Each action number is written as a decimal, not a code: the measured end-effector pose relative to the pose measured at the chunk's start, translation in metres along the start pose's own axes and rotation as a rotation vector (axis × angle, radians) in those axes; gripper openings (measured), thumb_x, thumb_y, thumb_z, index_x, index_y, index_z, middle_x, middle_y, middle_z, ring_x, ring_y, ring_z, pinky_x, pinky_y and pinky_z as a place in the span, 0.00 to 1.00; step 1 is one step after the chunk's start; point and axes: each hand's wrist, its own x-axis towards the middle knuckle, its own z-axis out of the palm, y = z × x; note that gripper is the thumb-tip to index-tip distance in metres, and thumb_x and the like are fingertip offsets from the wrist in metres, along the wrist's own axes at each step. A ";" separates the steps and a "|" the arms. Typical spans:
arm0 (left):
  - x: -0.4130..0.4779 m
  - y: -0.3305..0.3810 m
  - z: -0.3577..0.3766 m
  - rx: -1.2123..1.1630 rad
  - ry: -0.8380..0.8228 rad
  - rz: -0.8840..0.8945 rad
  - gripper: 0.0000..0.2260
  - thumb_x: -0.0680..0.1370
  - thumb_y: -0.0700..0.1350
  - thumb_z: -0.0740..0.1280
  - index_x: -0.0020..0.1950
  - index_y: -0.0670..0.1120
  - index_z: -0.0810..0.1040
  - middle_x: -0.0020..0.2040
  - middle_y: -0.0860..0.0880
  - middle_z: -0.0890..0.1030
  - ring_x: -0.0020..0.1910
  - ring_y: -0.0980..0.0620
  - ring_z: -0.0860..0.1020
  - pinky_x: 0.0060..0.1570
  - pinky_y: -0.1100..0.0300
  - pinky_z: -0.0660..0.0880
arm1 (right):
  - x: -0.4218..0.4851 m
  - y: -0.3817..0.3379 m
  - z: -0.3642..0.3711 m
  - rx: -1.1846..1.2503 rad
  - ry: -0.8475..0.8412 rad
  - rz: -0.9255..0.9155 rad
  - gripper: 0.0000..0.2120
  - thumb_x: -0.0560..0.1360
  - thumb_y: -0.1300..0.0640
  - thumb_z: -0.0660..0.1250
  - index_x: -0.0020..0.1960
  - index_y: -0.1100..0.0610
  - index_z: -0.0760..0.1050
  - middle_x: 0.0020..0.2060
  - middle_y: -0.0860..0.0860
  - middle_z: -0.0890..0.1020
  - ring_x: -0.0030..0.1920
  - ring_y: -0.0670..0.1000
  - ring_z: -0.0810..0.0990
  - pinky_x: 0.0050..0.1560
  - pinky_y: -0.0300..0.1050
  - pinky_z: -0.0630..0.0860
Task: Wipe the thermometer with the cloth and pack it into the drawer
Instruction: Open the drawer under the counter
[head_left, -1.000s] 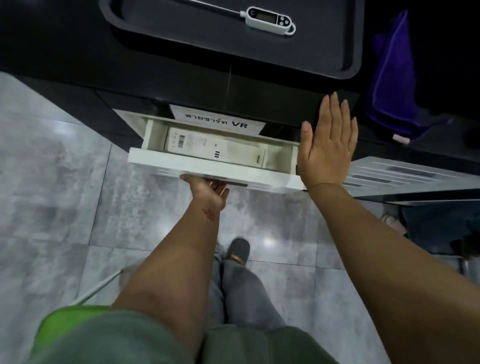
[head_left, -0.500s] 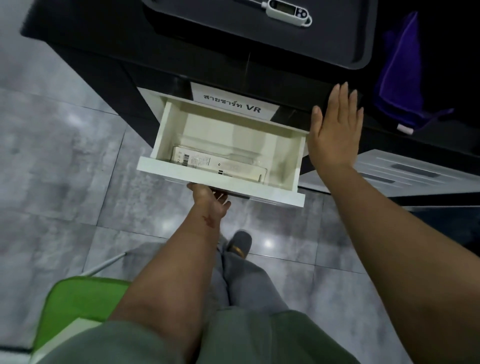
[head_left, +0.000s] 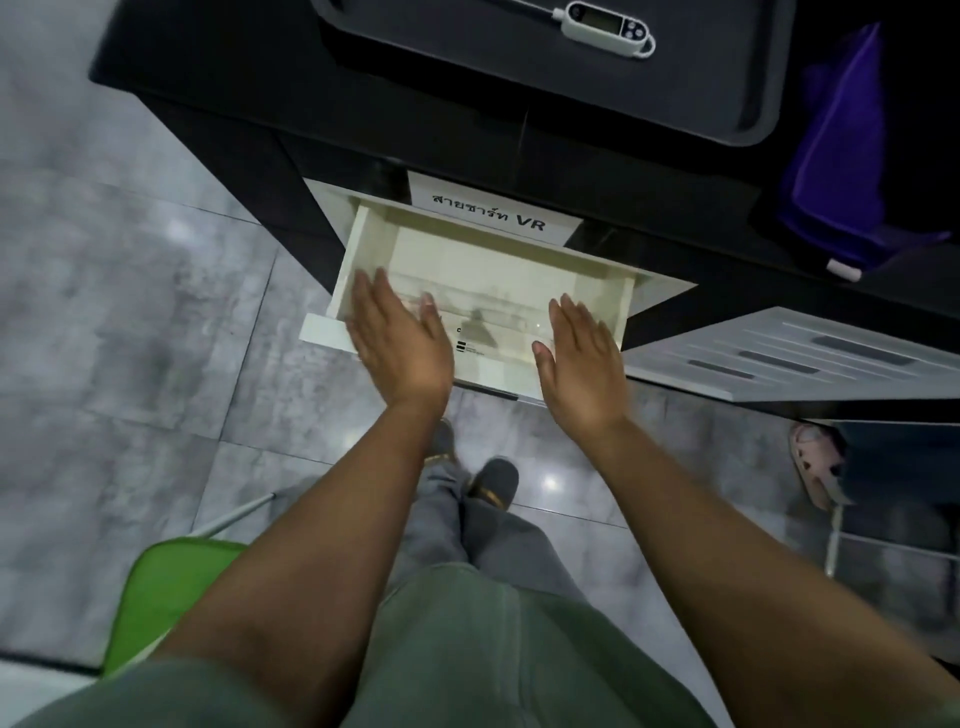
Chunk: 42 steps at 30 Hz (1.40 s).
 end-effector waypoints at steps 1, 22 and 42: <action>0.004 0.003 0.004 0.056 -0.068 0.063 0.26 0.83 0.52 0.56 0.78 0.41 0.58 0.80 0.42 0.55 0.79 0.44 0.53 0.76 0.50 0.46 | 0.008 0.000 0.003 0.012 -0.039 0.001 0.27 0.84 0.48 0.49 0.79 0.58 0.54 0.78 0.55 0.57 0.78 0.54 0.53 0.78 0.50 0.47; 0.101 0.000 0.071 0.996 -0.893 0.457 0.22 0.78 0.46 0.60 0.72 0.47 0.68 0.72 0.43 0.68 0.75 0.41 0.56 0.74 0.37 0.43 | 0.108 -0.004 0.057 -0.224 -0.467 0.104 0.31 0.74 0.48 0.68 0.72 0.56 0.61 0.70 0.56 0.67 0.70 0.58 0.64 0.70 0.54 0.58; 0.018 0.047 -0.058 0.334 -0.223 0.686 0.10 0.75 0.47 0.68 0.56 0.48 0.79 0.53 0.47 0.82 0.61 0.43 0.74 0.74 0.42 0.51 | 0.013 0.018 -0.085 0.335 -0.376 0.042 0.11 0.77 0.48 0.67 0.49 0.53 0.67 0.45 0.54 0.78 0.42 0.54 0.74 0.40 0.47 0.68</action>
